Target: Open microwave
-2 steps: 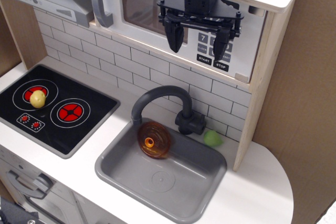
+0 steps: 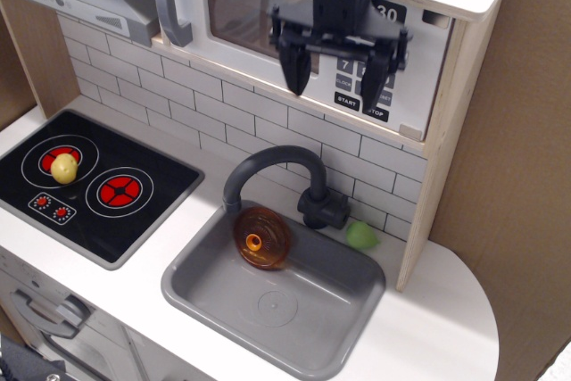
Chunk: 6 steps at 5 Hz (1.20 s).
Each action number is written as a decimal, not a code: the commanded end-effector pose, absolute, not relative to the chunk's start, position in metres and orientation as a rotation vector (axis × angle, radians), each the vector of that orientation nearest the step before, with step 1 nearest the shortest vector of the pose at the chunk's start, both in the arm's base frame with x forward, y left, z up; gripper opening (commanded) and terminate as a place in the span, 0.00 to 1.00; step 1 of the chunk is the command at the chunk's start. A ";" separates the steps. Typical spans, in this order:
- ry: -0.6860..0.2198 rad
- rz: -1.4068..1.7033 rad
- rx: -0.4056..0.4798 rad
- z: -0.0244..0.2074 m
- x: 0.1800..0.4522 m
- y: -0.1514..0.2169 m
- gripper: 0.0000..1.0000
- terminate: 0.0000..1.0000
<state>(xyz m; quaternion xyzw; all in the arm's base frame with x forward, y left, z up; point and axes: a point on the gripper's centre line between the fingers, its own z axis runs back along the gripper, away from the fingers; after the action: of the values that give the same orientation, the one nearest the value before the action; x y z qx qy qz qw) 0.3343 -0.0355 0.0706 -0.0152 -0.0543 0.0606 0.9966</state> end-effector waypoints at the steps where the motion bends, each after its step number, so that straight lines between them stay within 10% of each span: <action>1: -0.227 0.066 -0.060 0.089 0.322 0.032 1.00 0.00; 6: -0.340 0.193 0.049 0.108 0.365 0.155 1.00 0.00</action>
<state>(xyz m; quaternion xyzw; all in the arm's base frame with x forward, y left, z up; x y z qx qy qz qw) 0.3620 0.1493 0.0892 0.0115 -0.1435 0.0957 0.9849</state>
